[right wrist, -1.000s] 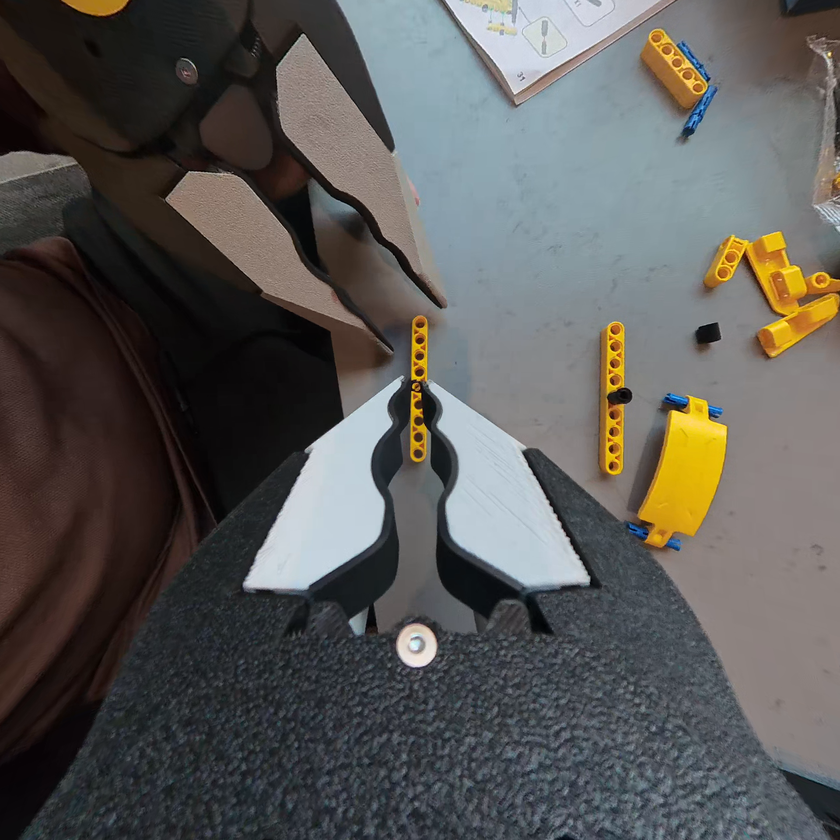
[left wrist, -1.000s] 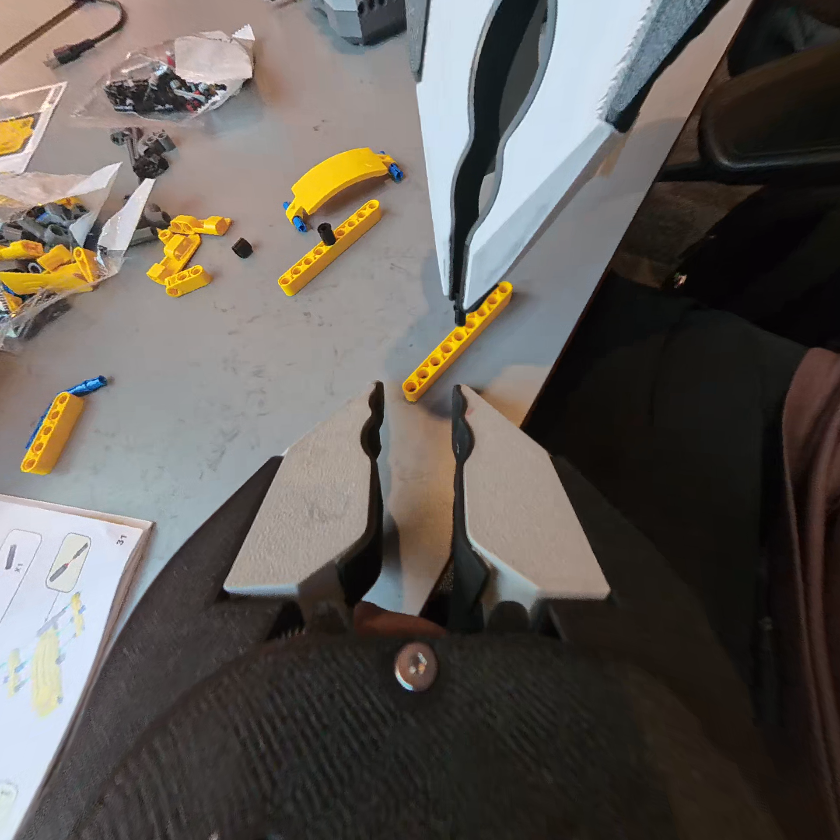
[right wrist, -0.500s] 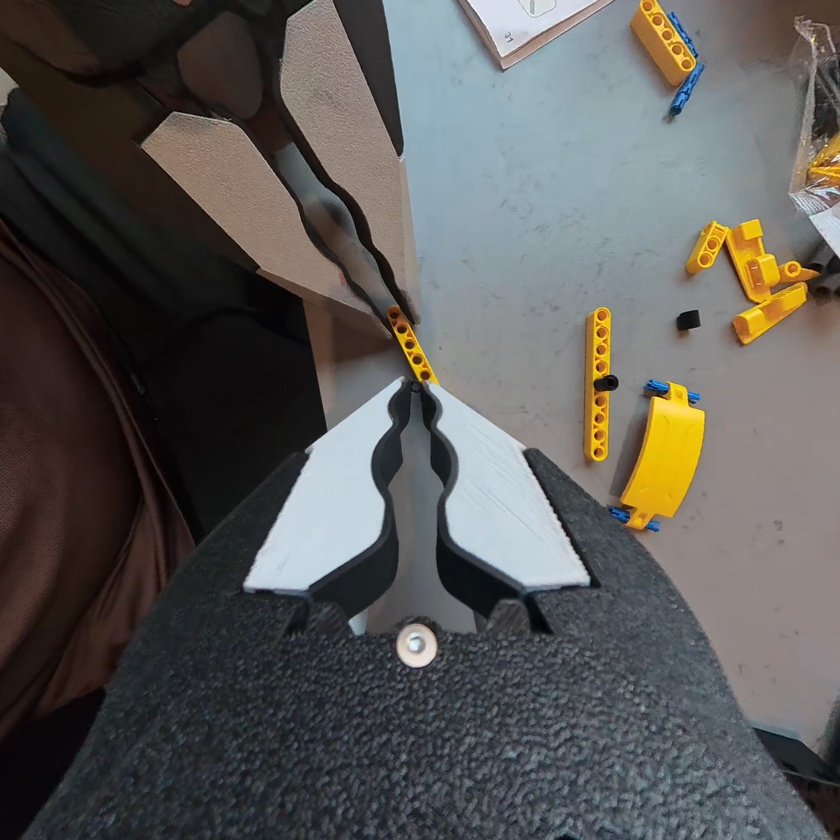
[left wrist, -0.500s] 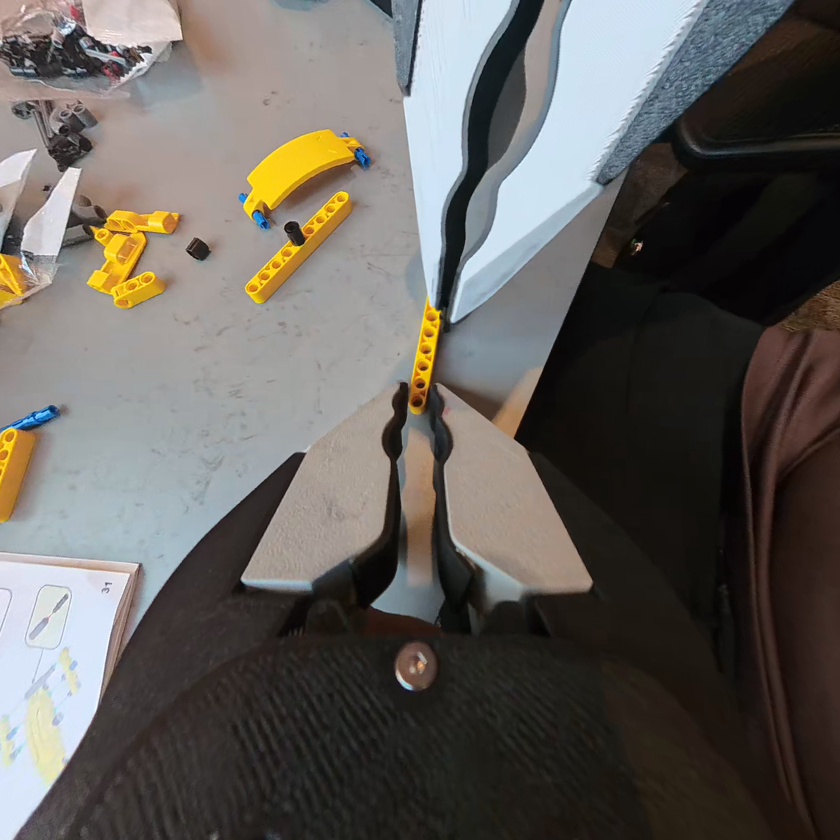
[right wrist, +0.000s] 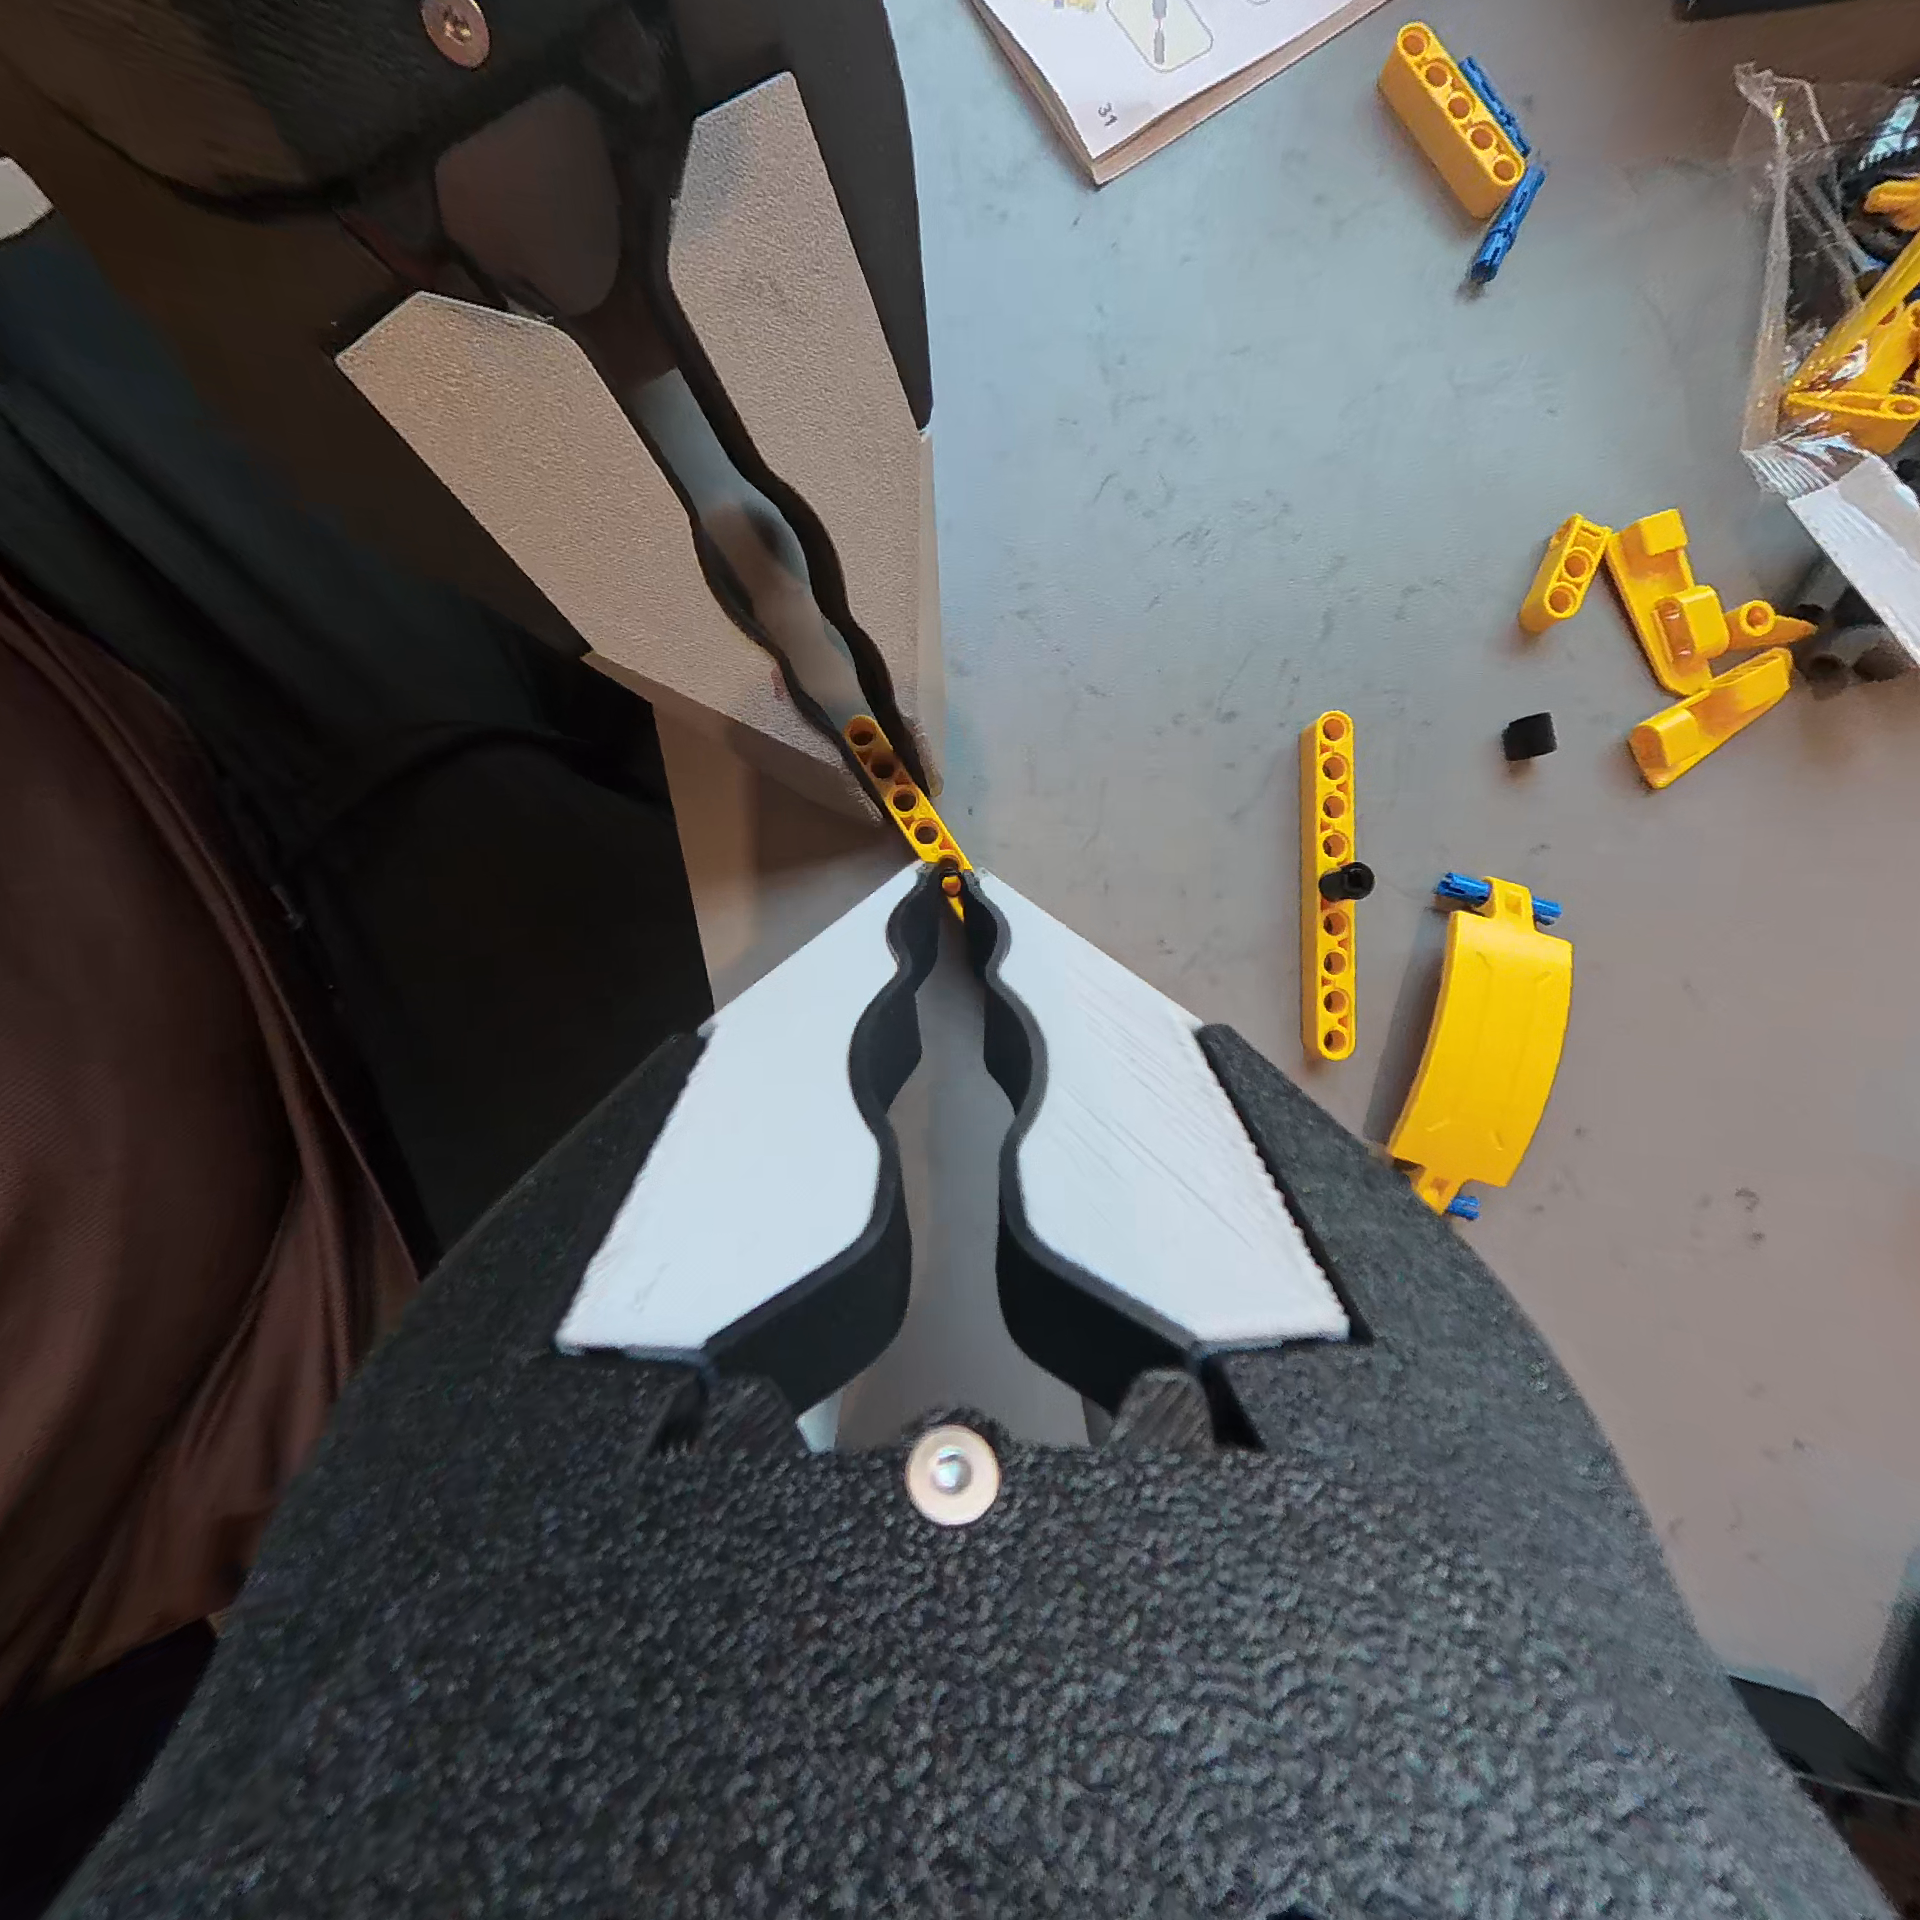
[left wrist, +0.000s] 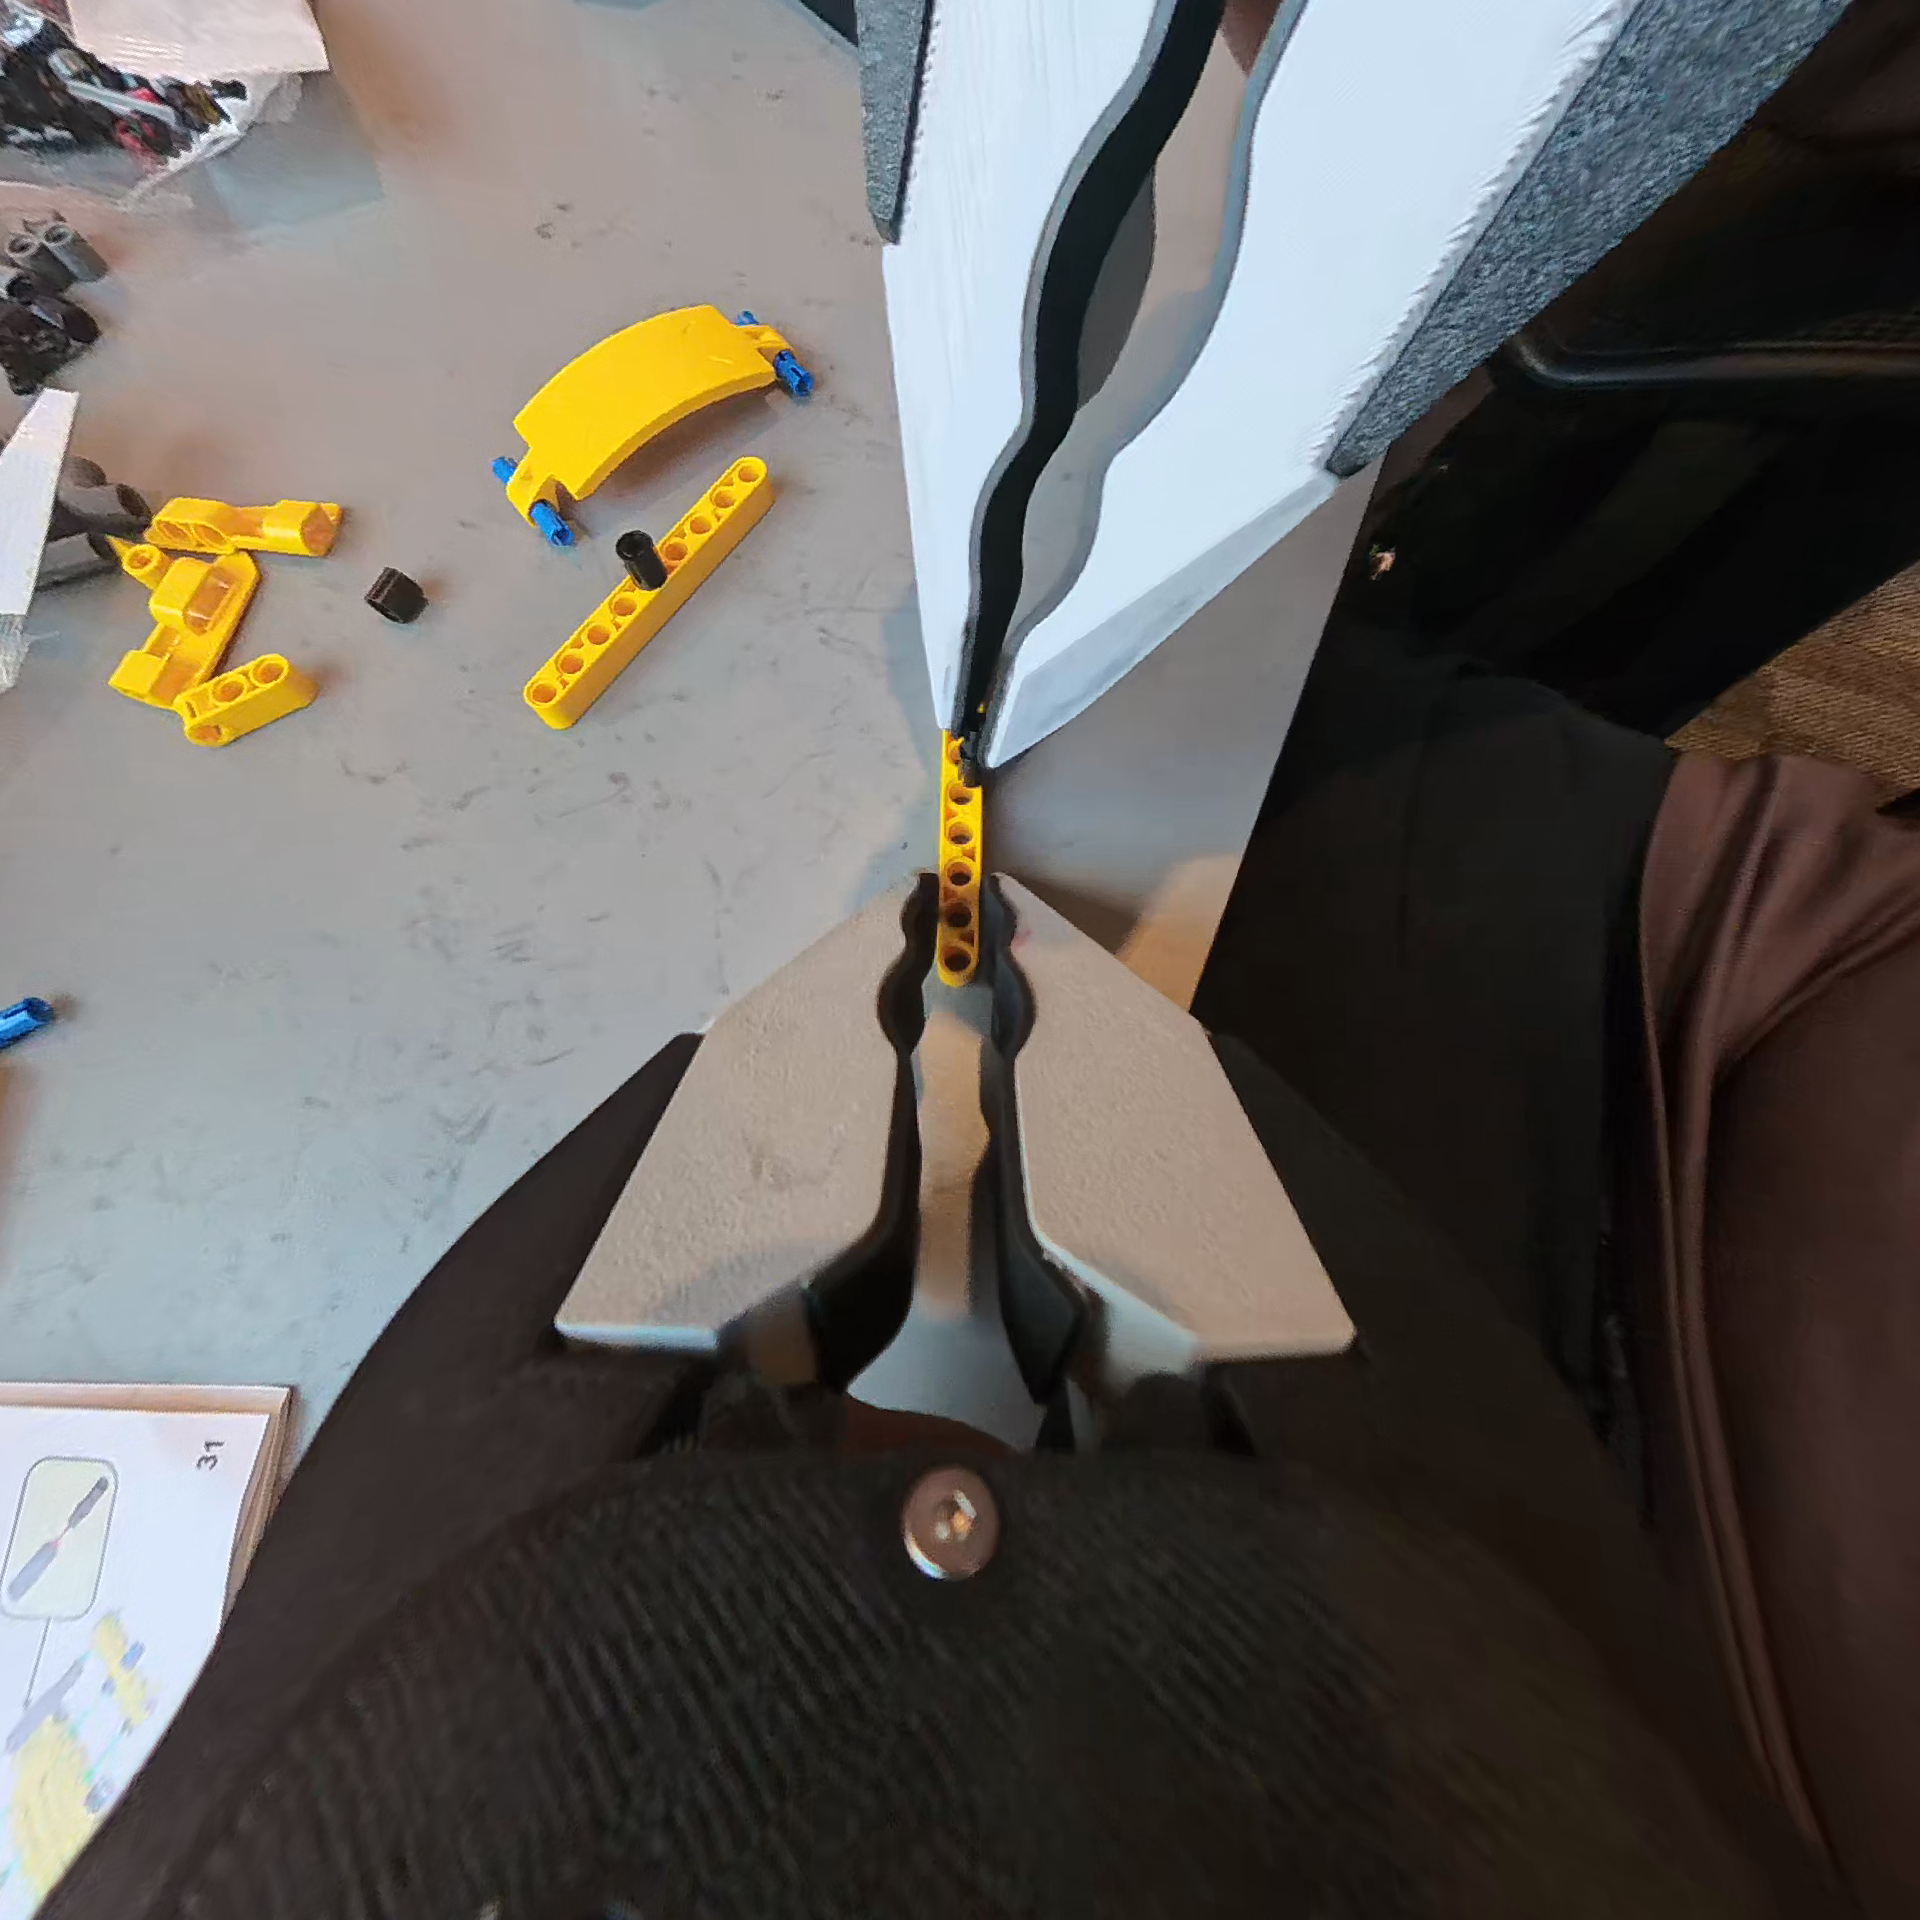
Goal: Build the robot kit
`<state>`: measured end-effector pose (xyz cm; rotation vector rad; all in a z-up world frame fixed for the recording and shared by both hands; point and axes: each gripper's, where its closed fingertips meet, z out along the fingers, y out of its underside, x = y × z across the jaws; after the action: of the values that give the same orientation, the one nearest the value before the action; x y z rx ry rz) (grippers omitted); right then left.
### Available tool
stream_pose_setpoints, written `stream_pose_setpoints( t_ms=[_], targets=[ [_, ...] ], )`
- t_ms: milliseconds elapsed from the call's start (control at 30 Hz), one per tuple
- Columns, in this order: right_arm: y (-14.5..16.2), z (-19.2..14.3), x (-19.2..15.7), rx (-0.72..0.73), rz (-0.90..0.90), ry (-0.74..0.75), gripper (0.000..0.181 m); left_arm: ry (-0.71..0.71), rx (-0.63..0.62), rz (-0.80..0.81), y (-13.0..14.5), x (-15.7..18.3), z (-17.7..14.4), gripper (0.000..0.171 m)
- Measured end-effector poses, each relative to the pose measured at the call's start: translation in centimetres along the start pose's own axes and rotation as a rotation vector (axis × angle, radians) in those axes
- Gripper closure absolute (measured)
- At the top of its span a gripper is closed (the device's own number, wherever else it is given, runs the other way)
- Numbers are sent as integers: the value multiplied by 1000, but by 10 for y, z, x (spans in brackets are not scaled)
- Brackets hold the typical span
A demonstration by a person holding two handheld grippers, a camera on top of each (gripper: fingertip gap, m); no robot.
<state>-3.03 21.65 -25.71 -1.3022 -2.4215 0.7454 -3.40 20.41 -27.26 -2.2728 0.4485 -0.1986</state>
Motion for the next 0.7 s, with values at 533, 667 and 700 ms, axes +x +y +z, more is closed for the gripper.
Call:
stream_pose_setpoints(
  t_ms=[533, 667, 700],
  targets=[
    [1, 2, 0, -46, -36, 1, 178, 3, 11, -13, 0, 0, 0, 167],
    [-1, 2, -1, -102, -233, 80, 178, -3, 13, -11, 0, 0, 0, 167],
    [-1, 2, -1, -126, -287, 101, 178, -4, 14, -12, 0, 0, 0, 167]
  ],
)
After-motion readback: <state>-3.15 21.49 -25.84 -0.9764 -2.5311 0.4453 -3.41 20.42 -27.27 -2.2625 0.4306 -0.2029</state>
